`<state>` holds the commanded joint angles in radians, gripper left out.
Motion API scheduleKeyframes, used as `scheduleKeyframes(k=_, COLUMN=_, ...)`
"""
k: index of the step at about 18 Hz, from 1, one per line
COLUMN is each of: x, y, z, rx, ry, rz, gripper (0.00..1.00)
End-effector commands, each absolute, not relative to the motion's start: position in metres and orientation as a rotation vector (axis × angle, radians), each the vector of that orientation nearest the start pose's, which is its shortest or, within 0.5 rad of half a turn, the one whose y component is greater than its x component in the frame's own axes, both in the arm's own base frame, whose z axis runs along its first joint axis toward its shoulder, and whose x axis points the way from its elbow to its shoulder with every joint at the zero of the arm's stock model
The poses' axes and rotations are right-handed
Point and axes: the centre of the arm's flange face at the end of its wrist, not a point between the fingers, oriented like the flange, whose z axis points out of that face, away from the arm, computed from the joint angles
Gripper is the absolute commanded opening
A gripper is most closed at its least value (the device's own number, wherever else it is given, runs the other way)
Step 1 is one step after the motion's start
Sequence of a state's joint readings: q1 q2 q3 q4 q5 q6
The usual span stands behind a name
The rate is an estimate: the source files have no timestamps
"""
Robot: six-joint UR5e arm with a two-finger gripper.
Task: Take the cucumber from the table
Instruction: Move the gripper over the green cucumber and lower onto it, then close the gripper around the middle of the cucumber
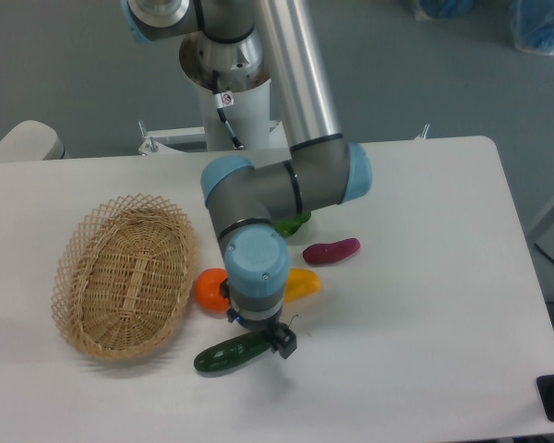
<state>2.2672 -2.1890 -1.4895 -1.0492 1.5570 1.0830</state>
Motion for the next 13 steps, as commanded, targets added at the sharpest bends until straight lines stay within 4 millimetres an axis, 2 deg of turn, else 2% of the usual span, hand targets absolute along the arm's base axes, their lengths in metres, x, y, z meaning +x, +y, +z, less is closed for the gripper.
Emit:
scheduleKeyframes(k=6, x=-0.325, y=0.619, z=0.192, rx=-3.071, ry=0.621, rz=-0.014, gripper=0.98)
scheduleKeyframes(k=9, x=-0.324, y=0.620, z=0.191, rx=-3.077, ry=0.583, rz=-0.016, gripper=0.64)
scheduleKeyframes(k=11, x=-0.325, y=0.621, z=0.191, rx=-3.079, ry=0.578, rz=-0.014, gripper=0.45)
scheduleKeyframes(k=12, x=-0.325, y=0.621, z=0.192, rx=-3.078, ry=0.576, rz=-0.011, gripper=0.36)
scheduleKeyframes(k=13, x=-0.325, y=0.622, z=0.192, rx=-3.079, ry=0.571, rz=-0.011, gripper=0.32)
